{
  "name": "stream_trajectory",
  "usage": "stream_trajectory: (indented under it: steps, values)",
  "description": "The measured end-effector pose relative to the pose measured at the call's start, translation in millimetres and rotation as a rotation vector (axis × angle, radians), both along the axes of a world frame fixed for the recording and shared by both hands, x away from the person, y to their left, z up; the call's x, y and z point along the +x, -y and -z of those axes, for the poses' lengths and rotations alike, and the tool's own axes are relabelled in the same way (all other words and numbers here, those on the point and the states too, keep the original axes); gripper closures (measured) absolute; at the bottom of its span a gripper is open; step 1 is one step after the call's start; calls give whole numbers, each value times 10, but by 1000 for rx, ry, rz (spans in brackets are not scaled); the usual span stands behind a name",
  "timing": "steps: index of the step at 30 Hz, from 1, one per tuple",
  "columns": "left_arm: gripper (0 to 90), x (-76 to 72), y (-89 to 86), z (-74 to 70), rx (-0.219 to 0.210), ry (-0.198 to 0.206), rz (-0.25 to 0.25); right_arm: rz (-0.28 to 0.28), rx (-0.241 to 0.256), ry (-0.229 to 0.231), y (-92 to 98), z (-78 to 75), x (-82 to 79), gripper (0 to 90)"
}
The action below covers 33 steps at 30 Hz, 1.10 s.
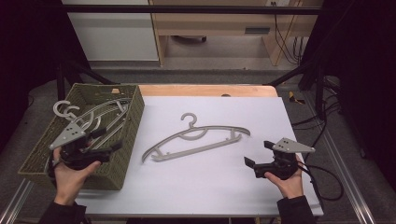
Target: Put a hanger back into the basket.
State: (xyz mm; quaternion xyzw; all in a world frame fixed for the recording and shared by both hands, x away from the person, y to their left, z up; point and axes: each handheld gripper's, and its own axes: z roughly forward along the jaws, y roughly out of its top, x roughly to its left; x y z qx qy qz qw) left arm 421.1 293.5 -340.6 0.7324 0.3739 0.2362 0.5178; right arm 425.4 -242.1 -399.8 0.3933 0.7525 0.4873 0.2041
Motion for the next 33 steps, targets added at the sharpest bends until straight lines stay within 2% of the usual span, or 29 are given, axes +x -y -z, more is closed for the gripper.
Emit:
stream_trajectory:
  steps: [8,10,14,23,24,27,33]
  values:
    - [180,-113,399,114,17,0,78,8,-29,-12,-13,37,113,71]
    - [175,-131,458,140,18,-1,91,15,-18,-13,-14,41,151,88]
    - [170,-159,567,214,13,-9,115,31,-26,-18,-37,61,236,103]
    - [167,-160,732,402,51,-48,148,84,-51,-49,-94,210,605,188]
    - [165,-162,736,413,56,-47,147,88,-61,-44,-94,237,658,197]
    - [155,-166,752,457,60,-54,151,108,-90,-71,-106,320,776,227]
    - [134,-169,819,532,84,-61,167,137,-114,-78,-72,410,935,285]
